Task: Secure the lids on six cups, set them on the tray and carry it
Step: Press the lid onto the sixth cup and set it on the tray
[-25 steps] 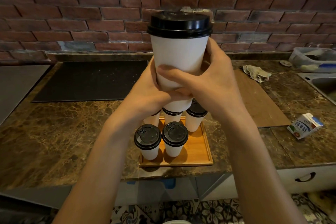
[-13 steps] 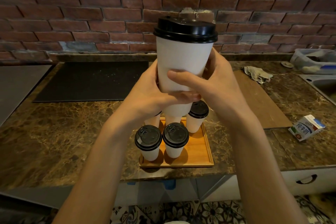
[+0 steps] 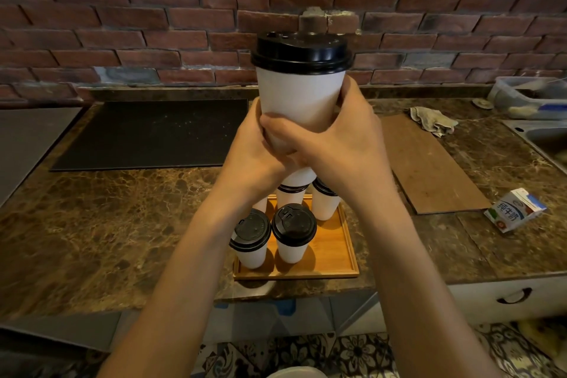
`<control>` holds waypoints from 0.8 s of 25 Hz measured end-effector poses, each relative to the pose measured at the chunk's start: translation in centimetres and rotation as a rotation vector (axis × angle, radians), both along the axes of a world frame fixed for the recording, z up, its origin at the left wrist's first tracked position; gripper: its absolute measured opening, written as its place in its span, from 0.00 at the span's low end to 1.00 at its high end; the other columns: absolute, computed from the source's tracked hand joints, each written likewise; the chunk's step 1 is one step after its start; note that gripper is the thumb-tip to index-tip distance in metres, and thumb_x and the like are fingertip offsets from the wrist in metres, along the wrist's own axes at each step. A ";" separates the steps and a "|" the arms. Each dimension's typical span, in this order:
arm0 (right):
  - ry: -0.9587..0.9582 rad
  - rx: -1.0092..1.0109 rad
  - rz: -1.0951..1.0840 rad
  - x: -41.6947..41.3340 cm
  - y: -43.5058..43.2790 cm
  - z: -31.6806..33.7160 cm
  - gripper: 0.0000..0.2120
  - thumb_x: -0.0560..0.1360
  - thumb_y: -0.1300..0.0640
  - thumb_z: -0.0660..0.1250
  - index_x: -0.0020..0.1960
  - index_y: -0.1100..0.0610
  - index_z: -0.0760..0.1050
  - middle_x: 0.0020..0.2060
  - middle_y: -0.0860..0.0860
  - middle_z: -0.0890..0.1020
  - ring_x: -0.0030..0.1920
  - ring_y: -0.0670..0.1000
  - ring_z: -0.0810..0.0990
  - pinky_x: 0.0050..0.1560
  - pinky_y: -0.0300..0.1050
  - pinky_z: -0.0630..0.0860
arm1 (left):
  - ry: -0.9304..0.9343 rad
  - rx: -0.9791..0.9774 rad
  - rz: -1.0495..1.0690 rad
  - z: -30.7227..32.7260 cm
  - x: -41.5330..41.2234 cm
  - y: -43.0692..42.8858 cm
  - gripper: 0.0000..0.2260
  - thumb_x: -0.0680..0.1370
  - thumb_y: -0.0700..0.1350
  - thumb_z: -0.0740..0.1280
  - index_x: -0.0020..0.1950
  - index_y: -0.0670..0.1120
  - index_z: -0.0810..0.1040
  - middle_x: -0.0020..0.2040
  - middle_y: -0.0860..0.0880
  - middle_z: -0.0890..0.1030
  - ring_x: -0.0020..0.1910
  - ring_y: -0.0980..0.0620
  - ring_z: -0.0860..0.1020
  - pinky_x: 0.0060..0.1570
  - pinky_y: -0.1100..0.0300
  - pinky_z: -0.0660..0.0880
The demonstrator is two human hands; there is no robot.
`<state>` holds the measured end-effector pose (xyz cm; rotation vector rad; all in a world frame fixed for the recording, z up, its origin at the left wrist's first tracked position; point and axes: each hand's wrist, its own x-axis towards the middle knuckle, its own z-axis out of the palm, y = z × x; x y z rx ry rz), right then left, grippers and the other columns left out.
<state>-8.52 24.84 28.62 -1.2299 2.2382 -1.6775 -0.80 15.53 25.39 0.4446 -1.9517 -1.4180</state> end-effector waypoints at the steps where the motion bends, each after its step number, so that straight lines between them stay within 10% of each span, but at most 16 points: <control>1: 0.003 -0.001 0.001 -0.1 0.0 0.0 0.41 0.63 0.41 0.77 0.70 0.51 0.66 0.56 0.41 0.75 0.58 0.42 0.75 0.56 0.45 0.78 | 0.001 0.010 0.002 -0.1 -0.1 0.1 0.31 0.68 0.36 0.74 0.66 0.49 0.66 0.55 0.57 0.75 0.50 0.74 0.75 0.41 0.79 0.71; 9: 0.003 -0.071 0.011 -0.6 0.3 0.2 0.37 0.63 0.43 0.78 0.68 0.51 0.68 0.54 0.40 0.76 0.56 0.39 0.75 0.56 0.40 0.77 | -0.023 -0.042 -0.080 0.3 0.0 -0.4 0.34 0.66 0.36 0.76 0.68 0.47 0.65 0.57 0.57 0.74 0.53 0.73 0.74 0.44 0.79 0.71; 14: 0.018 -0.129 0.031 -2.1 1.2 -0.2 0.36 0.64 0.45 0.80 0.66 0.48 0.68 0.55 0.38 0.76 0.58 0.36 0.75 0.53 0.32 0.76 | -0.016 -0.049 -0.152 -0.8 1.6 -1.3 0.43 0.64 0.50 0.78 0.74 0.55 0.60 0.66 0.54 0.73 0.65 0.59 0.73 0.60 0.62 0.74; 20: -0.045 -0.182 0.014 -5.5 3.6 -3.4 0.40 0.62 0.47 0.81 0.68 0.47 0.65 0.60 0.37 0.75 0.62 0.36 0.74 0.58 0.34 0.75 | -0.062 -0.220 0.231 -5.6 5.0 -4.1 0.30 0.73 0.58 0.70 0.72 0.61 0.63 0.68 0.61 0.70 0.66 0.65 0.69 0.64 0.64 0.69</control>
